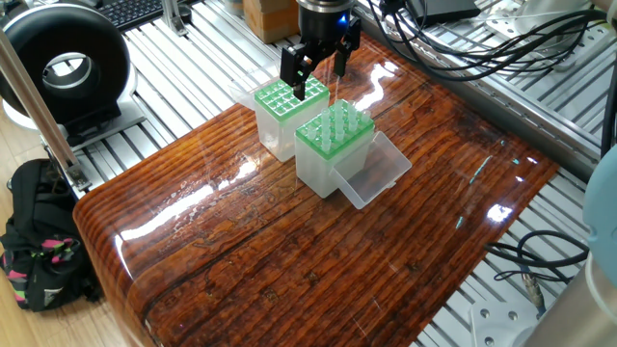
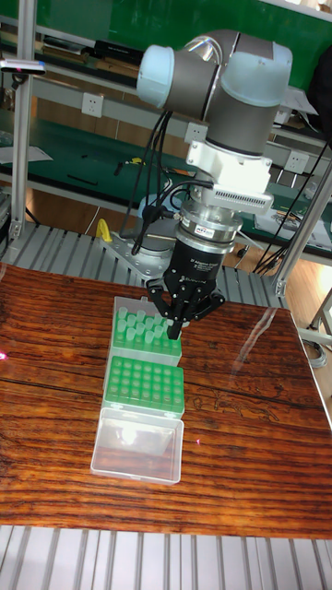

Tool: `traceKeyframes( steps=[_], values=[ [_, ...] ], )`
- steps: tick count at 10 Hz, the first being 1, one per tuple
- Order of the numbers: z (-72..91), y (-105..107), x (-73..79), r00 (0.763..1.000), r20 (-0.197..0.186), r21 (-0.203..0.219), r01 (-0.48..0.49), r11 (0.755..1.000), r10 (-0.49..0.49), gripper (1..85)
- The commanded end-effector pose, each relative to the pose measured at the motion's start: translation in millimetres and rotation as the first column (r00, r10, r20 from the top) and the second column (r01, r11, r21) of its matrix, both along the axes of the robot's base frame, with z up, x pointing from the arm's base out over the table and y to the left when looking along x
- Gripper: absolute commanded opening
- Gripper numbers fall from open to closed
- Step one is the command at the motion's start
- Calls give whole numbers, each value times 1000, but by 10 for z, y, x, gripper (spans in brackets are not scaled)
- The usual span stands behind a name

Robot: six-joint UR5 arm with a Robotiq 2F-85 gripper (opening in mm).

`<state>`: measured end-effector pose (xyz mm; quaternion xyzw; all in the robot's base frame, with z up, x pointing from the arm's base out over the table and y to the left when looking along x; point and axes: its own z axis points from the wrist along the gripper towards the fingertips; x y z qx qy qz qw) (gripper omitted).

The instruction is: Transfer all large pipette tips from one holder to another

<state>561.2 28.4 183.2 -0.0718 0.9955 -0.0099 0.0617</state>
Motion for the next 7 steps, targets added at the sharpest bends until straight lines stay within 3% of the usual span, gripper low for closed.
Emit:
traceKeyframes(
  steps=[1,5,6,7],
  values=[
    [13,35,-29,1000,-3,4,-1,1000,1,10],
    [66,-157,33,1000,-18,-11,-10,1000,10,10],
    [58,-257,133,1000,-3,-2,11,1000,-11,10],
    [-6,-330,324,998,57,11,19,1000,-19,10]
  ],
)
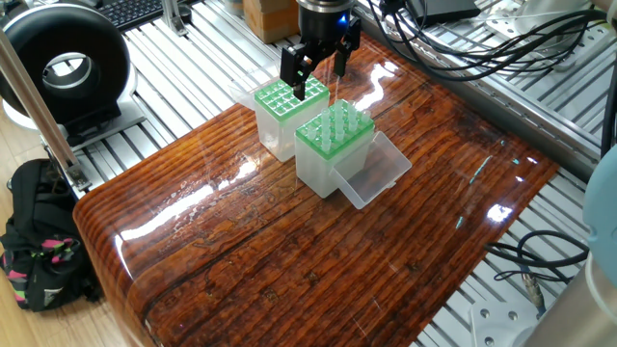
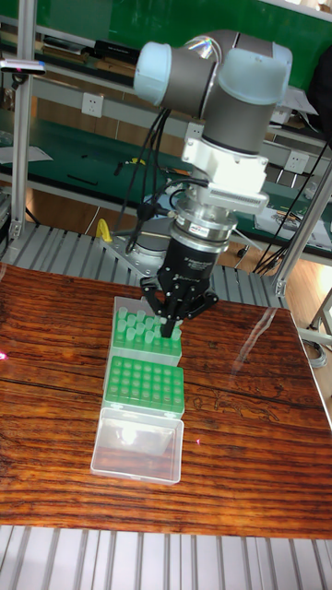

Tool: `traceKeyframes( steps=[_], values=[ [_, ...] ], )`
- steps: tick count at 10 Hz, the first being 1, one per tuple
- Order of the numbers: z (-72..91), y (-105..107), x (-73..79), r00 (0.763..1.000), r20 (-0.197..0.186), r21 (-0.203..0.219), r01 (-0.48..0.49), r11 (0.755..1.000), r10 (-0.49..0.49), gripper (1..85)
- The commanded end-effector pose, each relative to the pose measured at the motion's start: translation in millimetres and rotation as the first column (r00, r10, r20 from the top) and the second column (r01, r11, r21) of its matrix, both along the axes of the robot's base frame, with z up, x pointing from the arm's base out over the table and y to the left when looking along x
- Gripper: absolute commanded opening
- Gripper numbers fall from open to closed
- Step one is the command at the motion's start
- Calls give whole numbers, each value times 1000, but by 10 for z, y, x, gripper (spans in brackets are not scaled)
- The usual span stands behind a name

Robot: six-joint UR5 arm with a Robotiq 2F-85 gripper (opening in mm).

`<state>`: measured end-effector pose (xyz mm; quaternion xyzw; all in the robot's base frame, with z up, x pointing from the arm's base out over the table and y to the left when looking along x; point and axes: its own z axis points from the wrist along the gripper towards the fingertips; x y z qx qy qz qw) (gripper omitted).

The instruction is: Transfer all large pipette tips from one holder to another

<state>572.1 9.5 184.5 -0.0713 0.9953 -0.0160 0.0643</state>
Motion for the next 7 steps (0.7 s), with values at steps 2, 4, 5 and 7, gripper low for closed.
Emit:
traceKeyframes(
  steps=[2,4,5,7],
  values=[
    [-46,-125,119,1000,18,20,24,1000,-24,10],
    [-41,-163,-311,986,-148,-1,-72,997,71,10],
    [-40,-261,-422,976,-193,-39,-109,993,99,10],
    [-59,-208,-427,977,-183,-41,-123,992,113,10]
  ],
)
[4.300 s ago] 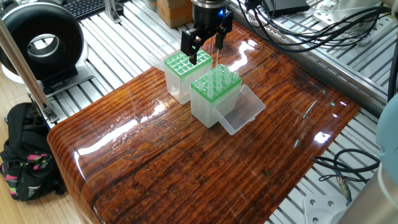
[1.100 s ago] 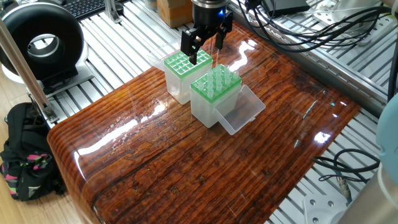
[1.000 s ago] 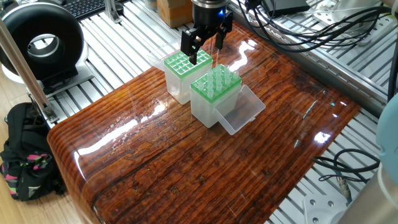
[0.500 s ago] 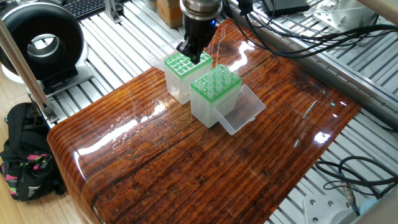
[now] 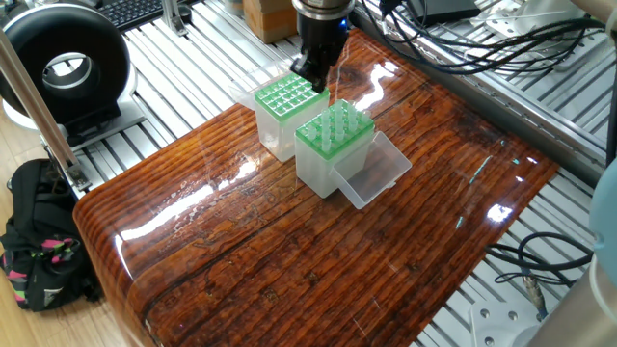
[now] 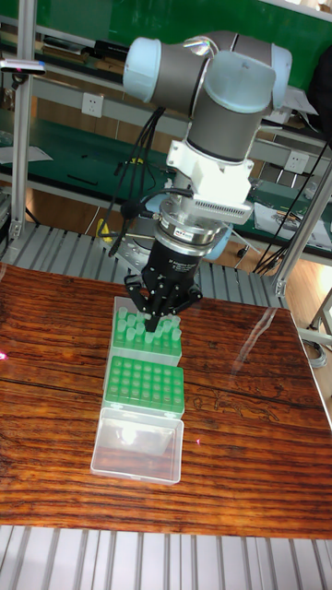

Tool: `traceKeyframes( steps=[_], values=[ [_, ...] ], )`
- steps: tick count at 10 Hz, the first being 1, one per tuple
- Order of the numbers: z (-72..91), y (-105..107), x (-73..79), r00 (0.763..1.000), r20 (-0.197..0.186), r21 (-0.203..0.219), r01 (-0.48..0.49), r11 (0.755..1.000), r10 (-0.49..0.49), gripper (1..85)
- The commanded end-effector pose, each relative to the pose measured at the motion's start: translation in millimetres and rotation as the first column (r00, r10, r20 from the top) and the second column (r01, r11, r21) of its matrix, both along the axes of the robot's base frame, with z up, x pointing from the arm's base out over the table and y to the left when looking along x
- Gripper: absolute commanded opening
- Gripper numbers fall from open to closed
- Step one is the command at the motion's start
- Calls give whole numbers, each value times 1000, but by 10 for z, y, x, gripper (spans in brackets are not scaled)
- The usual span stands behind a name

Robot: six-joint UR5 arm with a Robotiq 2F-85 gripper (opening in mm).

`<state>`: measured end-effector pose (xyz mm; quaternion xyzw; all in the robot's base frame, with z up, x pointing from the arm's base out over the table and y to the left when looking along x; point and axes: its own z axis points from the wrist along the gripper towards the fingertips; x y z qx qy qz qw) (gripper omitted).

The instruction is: Transfer all large pipette tips from one holder to another

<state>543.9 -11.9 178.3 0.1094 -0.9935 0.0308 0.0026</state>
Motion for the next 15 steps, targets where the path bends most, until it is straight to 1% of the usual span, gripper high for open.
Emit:
traceKeyframes(
  steps=[1,3,4,5,6,7,8,9,10,11,12,13,14,15],
  values=[
    [-32,189,-134,995,-36,42,-92,995,93,10],
    [-38,452,-136,997,-8,81,-71,994,71,10],
    [-65,519,-139,998,1,94,-56,994,56,10],
    [-95,595,-98,999,30,102,-44,994,41,10],
    [-106,636,-72,998,50,101,-45,994,41,10],
    [-115,646,-70,998,54,100,-46,994,41,10],
    [-117,600,-73,997,52,82,-55,995,51,10],
    [-110,633,-65,996,56,93,-75,993,70,10],
    [-119,630,-66,995,58,90,-81,993,76,10],
    [-120,617,-38,995,69,83,-83,993,78,10],
    [-107,646,-3,994,83,94,-86,992,78,10],
    [-130,621,55,991,102,85,-98,992,89,10],
    [-142,594,52,990,101,73,-107,992,99,10],
    [-144,650,18,991,91,94,-107,990,99,10]
  ],
)
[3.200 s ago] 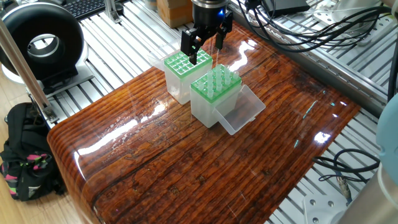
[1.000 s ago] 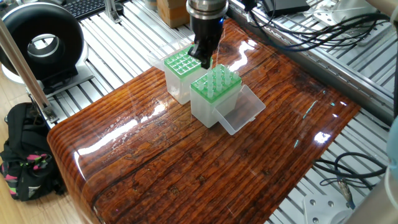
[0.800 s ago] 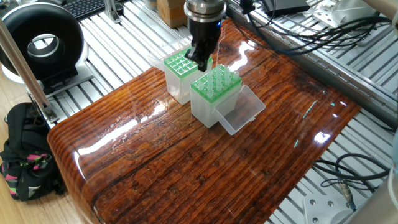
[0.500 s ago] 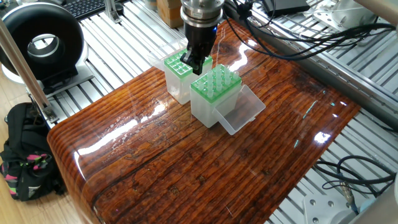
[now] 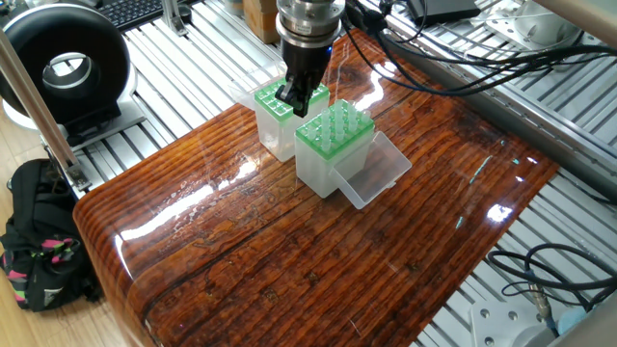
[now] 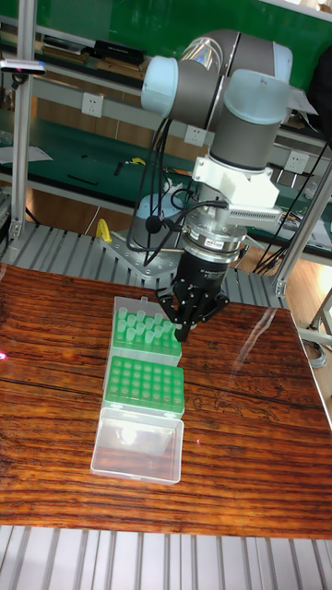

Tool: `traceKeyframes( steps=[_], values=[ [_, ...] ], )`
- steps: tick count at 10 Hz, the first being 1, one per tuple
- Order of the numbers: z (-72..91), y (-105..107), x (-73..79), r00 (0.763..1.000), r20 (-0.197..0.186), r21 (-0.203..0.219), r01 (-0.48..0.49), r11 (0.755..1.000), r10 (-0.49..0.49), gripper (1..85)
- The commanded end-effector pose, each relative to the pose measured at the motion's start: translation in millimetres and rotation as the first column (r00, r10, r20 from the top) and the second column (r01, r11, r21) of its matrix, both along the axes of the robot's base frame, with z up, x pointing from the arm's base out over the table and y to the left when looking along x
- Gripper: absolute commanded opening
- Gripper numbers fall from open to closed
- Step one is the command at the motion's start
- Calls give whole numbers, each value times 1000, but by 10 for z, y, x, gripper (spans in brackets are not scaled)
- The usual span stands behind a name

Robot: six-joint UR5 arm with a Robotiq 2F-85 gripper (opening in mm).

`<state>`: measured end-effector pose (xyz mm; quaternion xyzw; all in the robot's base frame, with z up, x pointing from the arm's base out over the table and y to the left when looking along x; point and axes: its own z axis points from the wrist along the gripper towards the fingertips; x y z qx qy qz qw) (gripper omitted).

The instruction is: Transfer all large pipette tips from one holder to another

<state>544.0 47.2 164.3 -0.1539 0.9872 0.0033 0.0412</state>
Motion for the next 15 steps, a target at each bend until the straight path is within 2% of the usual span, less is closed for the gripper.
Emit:
traceKeyframes(
  steps=[1,2,3,5,6,7,8,10,11,13,15],
  values=[
    [0,110,-3,1000,1,42,-10,999,10,10],
    [6,118,-20,1000,-5,43,-12,999,12,10],
    [3,154,6,1000,5,56,-19,998,19,10],
    [3,146,17,1000,10,52,-25,998,25,10],
    [0,130,2,1000,4,47,-19,999,19,10],
    [-3,35,18,1000,9,10,-18,1000,18,10],
    [-3,23,21,1000,10,6,-18,1000,18,10],
    [-1,106,-3,999,4,35,-55,998,55,10],
    [-5,63,-15,999,-2,19,-46,999,46,10],
    [2,227,-105,999,-42,87,32,996,-29,13],
    [-8,91,-85,999,-32,35,26,999,-25,40]
  ],
)
